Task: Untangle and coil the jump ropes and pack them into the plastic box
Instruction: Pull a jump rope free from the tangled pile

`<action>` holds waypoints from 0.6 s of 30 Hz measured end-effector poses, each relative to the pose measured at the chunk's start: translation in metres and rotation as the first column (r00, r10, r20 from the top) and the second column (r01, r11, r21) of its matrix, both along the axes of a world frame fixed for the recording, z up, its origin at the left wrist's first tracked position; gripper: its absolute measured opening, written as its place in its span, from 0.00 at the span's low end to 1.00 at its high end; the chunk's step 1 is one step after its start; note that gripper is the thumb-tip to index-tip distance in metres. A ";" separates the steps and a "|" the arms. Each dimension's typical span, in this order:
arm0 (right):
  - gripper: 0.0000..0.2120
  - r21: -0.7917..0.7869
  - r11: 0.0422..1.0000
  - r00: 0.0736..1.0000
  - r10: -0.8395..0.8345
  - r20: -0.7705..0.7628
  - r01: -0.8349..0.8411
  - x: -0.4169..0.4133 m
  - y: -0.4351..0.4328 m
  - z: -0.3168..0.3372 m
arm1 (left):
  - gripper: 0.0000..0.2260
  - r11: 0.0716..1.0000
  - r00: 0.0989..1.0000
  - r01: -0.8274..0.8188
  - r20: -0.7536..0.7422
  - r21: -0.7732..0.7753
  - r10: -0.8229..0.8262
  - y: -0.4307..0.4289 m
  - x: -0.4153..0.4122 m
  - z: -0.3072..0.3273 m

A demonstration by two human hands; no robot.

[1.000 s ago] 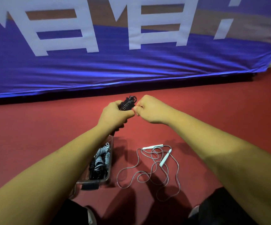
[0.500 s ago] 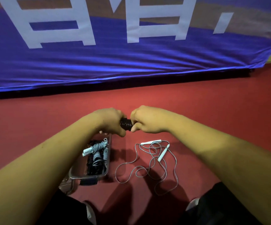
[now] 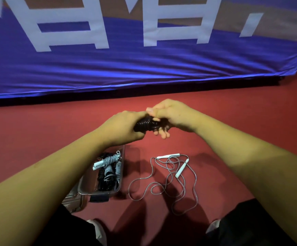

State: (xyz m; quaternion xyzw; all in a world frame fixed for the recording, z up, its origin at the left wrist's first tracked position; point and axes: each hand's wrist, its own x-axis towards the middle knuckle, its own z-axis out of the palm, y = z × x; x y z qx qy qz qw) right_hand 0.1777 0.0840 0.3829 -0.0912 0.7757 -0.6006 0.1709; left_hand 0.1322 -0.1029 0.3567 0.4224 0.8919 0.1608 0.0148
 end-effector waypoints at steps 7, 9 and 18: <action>0.18 -0.280 0.958 0.984 -0.004 0.180 0.055 0.002 0.012 0.008 | 0.07 0.902 0.899 -0.064 0.417 0.428 -0.135 0.005 0.018 0.010; 0.20 -0.359 0.929 0.980 -0.019 0.196 0.090 -0.001 0.014 0.011 | 0.06 0.796 0.778 -0.215 0.591 0.567 -0.211 0.011 0.023 0.014; 0.18 -0.259 0.953 0.982 -0.124 0.142 0.157 -0.010 0.007 0.003 | 0.14 0.631 0.527 -0.485 0.778 0.605 -0.342 0.030 0.032 0.019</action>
